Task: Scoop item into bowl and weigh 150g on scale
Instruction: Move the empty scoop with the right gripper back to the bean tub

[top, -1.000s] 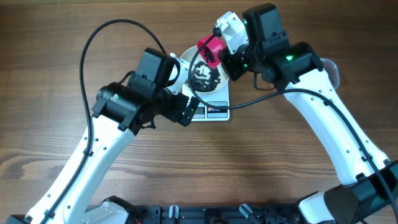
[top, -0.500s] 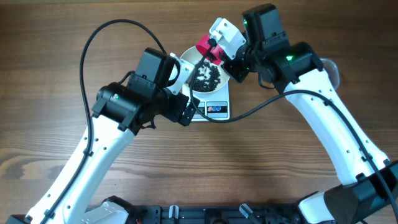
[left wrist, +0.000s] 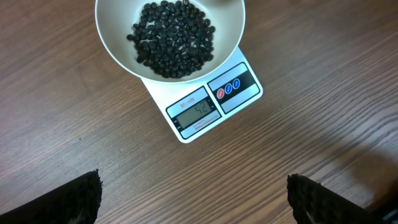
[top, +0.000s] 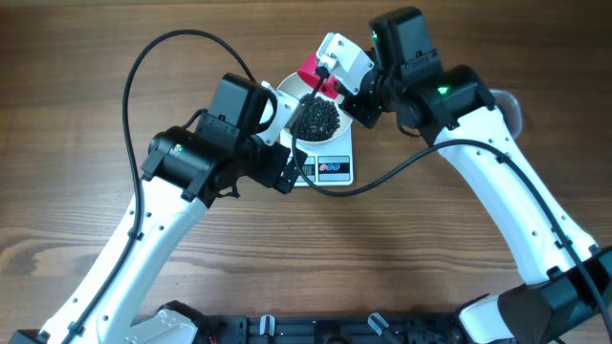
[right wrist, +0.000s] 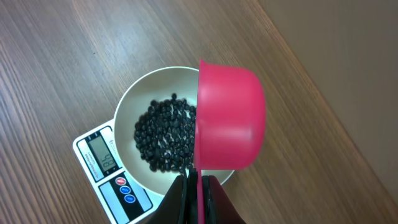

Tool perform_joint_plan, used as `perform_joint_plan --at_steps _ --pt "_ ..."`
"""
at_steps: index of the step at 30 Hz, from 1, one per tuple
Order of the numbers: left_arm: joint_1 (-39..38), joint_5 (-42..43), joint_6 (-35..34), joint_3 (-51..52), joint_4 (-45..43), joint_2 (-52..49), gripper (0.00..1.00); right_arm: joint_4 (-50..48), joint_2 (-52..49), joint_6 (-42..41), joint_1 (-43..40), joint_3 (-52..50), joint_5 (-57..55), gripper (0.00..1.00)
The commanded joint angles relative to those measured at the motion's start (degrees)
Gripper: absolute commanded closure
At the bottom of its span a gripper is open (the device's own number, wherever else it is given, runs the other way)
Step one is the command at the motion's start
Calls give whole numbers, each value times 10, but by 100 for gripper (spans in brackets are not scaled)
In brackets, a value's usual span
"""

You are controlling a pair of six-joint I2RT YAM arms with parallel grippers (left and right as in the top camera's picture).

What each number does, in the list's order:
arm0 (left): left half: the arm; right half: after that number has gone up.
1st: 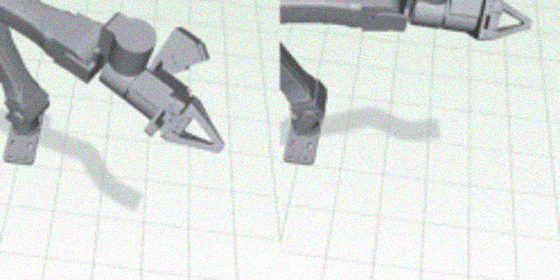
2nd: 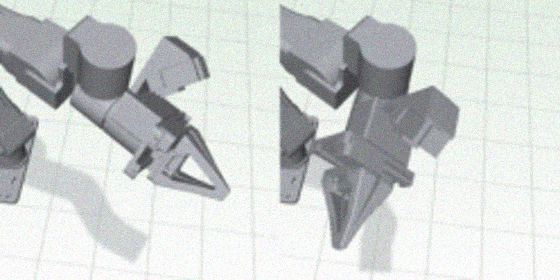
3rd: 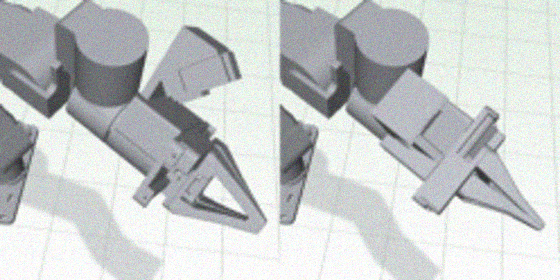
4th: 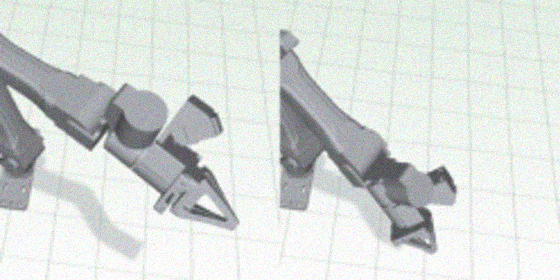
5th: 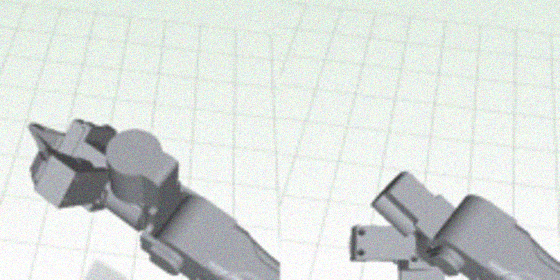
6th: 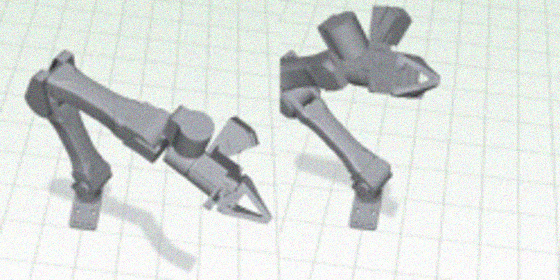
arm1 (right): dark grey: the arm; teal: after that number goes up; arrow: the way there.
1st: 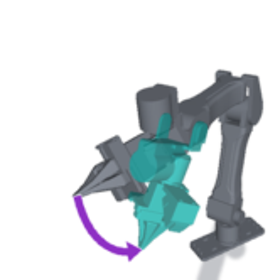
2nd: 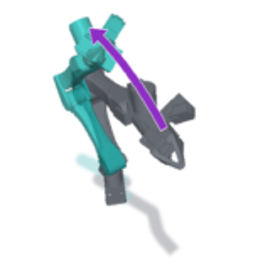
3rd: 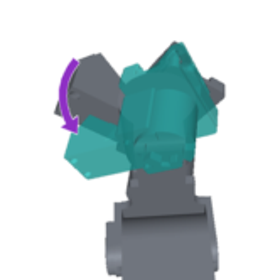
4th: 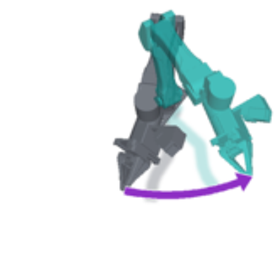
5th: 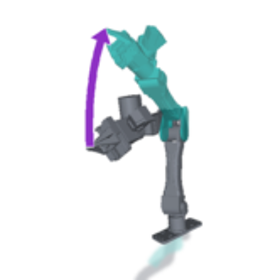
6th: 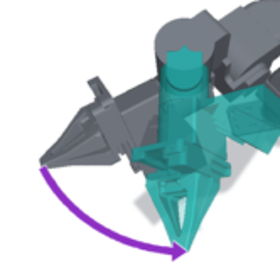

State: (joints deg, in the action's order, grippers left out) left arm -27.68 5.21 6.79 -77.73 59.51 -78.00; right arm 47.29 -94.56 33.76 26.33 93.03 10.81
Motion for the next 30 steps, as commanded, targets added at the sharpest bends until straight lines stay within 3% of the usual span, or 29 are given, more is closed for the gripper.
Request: perform_joint_plan --at_steps 1,4,8,11,14,19,23,30 --pt "2 -3 -2 2 -1 3 0 -1 6 8 3 3 -5 96" --pt "2 -3 -1 2 -1 3 0 -2 6 -9 3 3 -5 96" --pt "2 -3 -1 2 -1 3 0 -8 7 -92 -16 4 48 96" --pt "2 -3 -2 2 -1 3 0 -21 18 -147 -88 5 161 96" --pt "2 -3 -1 2 -1 3 0 -24 36 -198 -161 5 175 96" --pt "2 -3 -2 2 -1 3 0 29 67 -217 -259 5 34 96" --pt "2 -3 -1 2 -1 3 0 80 69 -217 -312 5 32 96" --pt "2 -3 -1 2 -1 3 0 170 61 -189 -332 3 -125 96"
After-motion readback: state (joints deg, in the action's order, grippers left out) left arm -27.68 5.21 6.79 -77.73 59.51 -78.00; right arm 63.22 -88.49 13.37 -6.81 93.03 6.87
